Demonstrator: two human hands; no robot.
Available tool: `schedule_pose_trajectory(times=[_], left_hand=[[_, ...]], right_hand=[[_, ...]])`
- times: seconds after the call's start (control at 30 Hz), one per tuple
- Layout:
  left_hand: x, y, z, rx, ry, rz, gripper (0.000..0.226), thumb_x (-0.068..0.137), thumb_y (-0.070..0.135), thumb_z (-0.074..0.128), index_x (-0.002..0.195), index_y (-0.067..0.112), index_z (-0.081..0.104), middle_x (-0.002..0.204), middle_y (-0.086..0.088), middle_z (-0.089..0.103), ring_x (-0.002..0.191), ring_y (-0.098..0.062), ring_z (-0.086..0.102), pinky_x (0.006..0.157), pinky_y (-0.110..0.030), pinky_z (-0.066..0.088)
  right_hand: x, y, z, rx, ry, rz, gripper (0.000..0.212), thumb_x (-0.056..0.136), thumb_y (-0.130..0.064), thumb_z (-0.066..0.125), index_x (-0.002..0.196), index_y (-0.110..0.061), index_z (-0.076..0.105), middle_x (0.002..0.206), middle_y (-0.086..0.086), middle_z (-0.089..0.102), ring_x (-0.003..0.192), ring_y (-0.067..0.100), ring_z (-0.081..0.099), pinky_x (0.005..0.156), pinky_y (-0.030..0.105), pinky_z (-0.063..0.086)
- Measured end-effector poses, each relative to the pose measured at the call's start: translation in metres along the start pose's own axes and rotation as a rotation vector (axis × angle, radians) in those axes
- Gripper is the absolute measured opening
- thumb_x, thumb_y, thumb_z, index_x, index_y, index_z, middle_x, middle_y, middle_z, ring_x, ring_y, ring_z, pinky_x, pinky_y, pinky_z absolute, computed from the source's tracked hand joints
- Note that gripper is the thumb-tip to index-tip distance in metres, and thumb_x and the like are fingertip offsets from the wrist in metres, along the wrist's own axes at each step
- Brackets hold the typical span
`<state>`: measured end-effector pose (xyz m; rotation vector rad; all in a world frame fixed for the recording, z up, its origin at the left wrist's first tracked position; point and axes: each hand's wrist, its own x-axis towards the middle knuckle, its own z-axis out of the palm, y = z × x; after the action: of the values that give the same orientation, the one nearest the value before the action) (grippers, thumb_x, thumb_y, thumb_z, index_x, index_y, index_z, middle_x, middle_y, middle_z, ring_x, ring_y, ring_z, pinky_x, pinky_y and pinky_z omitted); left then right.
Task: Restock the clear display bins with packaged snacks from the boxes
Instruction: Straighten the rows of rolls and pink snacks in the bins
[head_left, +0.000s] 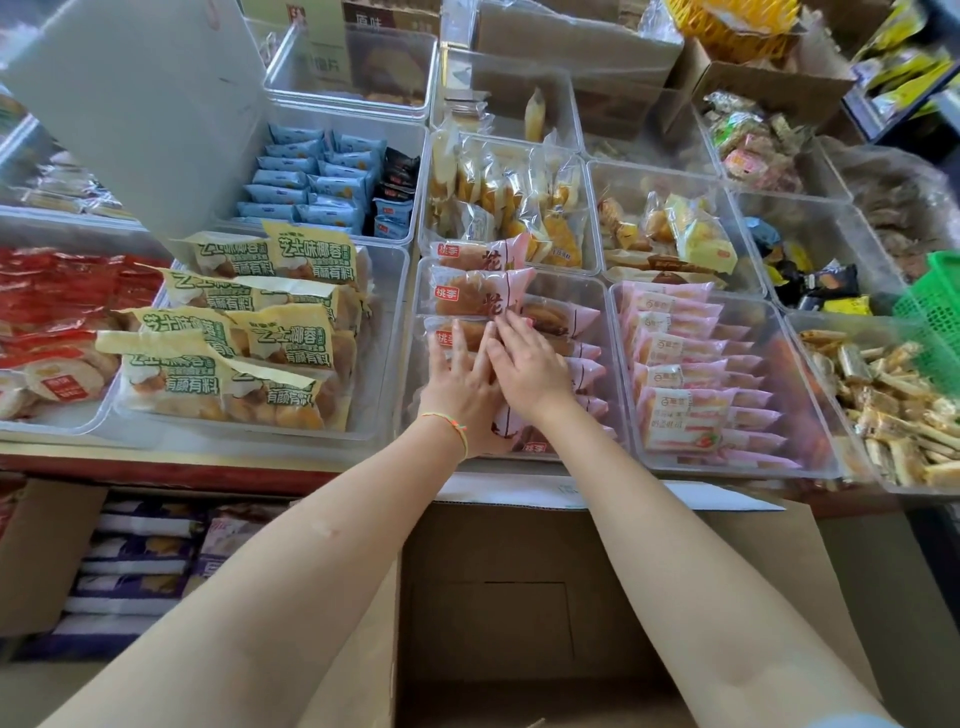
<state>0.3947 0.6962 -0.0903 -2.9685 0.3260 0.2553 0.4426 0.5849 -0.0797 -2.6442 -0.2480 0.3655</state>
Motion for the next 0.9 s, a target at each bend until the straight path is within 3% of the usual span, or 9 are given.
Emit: schedule_pose_trajectory(times=[0.1, 0.2, 0.27, 0.37, 0.43, 0.53, 0.63, 0.77, 0.9], left_hand=[[0.004, -0.001, -0.003, -0.027, 0.001, 0.044, 0.103, 0.08, 0.087, 0.025, 0.155, 0.028, -0.014, 0.161, -0.016, -0.022, 0.142, -0.055, -0.017, 0.109, -0.071, -0.007], [0.0, -0.004, -0.004, -0.112, 0.045, 0.083, 0.099, 0.077, 0.089, 0.014, 0.154, 0.033, -0.012, 0.161, -0.015, -0.021, 0.144, -0.052, -0.015, 0.11, -0.071, -0.006], [-0.001, -0.006, -0.006, -0.134, 0.06, 0.081, 0.096, 0.078, 0.088, 0.011, 0.155, 0.034, -0.009, 0.162, -0.014, -0.018, 0.145, -0.05, -0.013, 0.111, -0.07, -0.005], [0.002, -0.007, -0.007, -0.134, 0.033, 0.077, 0.099, 0.076, 0.09, 0.015, 0.155, 0.034, -0.006, 0.163, -0.014, -0.013, 0.146, -0.05, -0.011, 0.111, -0.07, -0.003], [0.004, -0.009, -0.009, -0.142, 0.026, 0.078, 0.099, 0.076, 0.091, 0.018, 0.154, 0.035, -0.006, 0.164, -0.014, -0.011, 0.146, -0.049, -0.011, 0.112, -0.07, -0.003], [0.004, -0.011, -0.009, -0.149, 0.046, 0.078, 0.097, 0.076, 0.09, 0.017, 0.154, 0.036, -0.005, 0.164, -0.015, -0.009, 0.147, -0.048, -0.01, 0.113, -0.069, -0.002], [0.004, -0.014, -0.006, -0.163, 0.056, 0.08, 0.095, 0.076, 0.089, 0.015, 0.152, 0.037, -0.006, 0.164, -0.015, -0.008, 0.147, -0.047, -0.01, 0.113, -0.069, 0.0], [0.007, -0.016, -0.001, -0.188, 0.082, 0.083, 0.096, 0.073, 0.09, 0.01, 0.152, 0.039, -0.01, 0.163, -0.015, -0.009, 0.146, -0.047, -0.013, 0.113, -0.07, -0.001], [0.009, -0.018, -0.004, -0.196, 0.078, 0.082, 0.096, 0.072, 0.089, 0.004, 0.153, 0.04, -0.007, 0.163, -0.019, -0.01, 0.146, -0.048, -0.011, 0.113, -0.069, -0.003]], right_hand=[[0.006, 0.0, -0.01, -0.002, -0.003, 0.025, 0.051, 0.106, -0.05, 0.024, 0.151, -0.032, 0.042, 0.161, -0.014, 0.031, 0.149, 0.02, 0.023, 0.119, 0.05, 0.019], [0.013, -0.012, -0.024, -0.078, 0.232, -0.045, 0.038, 0.106, -0.032, 0.037, 0.129, -0.02, 0.064, 0.144, -0.002, 0.054, 0.137, 0.023, 0.038, 0.109, 0.043, 0.027], [0.024, -0.019, -0.03, -0.135, 0.301, -0.113, 0.038, 0.102, -0.021, 0.042, 0.137, -0.016, 0.057, 0.151, 0.004, 0.047, 0.143, 0.024, 0.033, 0.113, 0.044, 0.025], [0.048, -0.03, -0.034, -0.249, 0.13, -0.147, 0.055, 0.101, -0.017, 0.04, 0.155, -0.017, 0.031, 0.165, 0.006, 0.022, 0.153, 0.023, 0.012, 0.123, 0.045, 0.011], [0.064, -0.037, -0.037, -0.314, 0.047, -0.135, 0.058, 0.103, -0.022, 0.042, 0.158, -0.019, 0.023, 0.166, 0.005, 0.02, 0.154, 0.022, 0.01, 0.124, 0.047, 0.004], [0.078, -0.046, -0.039, -0.392, -0.024, -0.144, 0.056, 0.1, -0.033, 0.054, 0.152, -0.028, 0.033, 0.155, 0.005, 0.039, 0.147, 0.026, 0.026, 0.122, 0.055, 0.008], [0.079, -0.05, -0.041, -0.435, -0.036, -0.186, 0.05, 0.098, -0.034, 0.059, 0.146, -0.037, 0.044, 0.147, 0.006, 0.044, 0.141, 0.028, 0.032, 0.117, 0.054, 0.02], [0.072, -0.043, -0.041, -0.365, 0.002, -0.233, 0.042, 0.101, -0.039, 0.05, 0.143, -0.042, 0.049, 0.135, 0.006, 0.047, 0.131, 0.027, 0.038, 0.109, 0.047, 0.028], [0.081, -0.039, -0.037, -0.336, 0.019, -0.194, 0.038, 0.103, -0.037, 0.047, 0.141, -0.045, 0.051, 0.136, 0.005, 0.048, 0.13, 0.026, 0.039, 0.11, 0.045, 0.026]])
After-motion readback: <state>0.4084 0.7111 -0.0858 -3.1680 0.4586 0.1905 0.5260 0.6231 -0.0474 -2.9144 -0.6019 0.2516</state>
